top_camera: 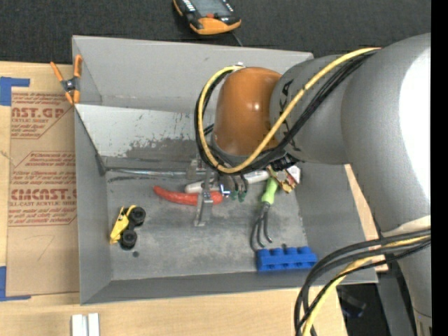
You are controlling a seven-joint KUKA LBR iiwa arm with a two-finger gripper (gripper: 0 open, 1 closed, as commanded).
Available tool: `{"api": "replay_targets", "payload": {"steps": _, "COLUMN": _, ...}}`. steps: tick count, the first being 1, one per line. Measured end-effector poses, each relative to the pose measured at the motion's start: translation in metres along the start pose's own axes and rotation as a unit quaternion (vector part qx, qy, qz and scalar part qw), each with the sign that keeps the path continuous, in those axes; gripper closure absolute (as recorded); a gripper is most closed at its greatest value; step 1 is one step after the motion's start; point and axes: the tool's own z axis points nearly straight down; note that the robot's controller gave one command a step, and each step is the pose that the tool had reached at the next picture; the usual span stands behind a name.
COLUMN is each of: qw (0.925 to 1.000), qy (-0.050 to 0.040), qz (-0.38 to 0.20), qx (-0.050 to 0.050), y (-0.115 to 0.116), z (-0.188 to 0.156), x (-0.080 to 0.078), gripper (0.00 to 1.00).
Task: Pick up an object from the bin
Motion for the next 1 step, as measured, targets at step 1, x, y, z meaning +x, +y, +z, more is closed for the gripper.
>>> {"api": "replay_targets", "payload": {"steps": 1, "qw": 0.9923, "qy": -0.0003, "qz": -0.124, "qx": 0.0, "y": -0.0316, "z": 0.043, "x": -0.0046, "gripper": 1.0}}
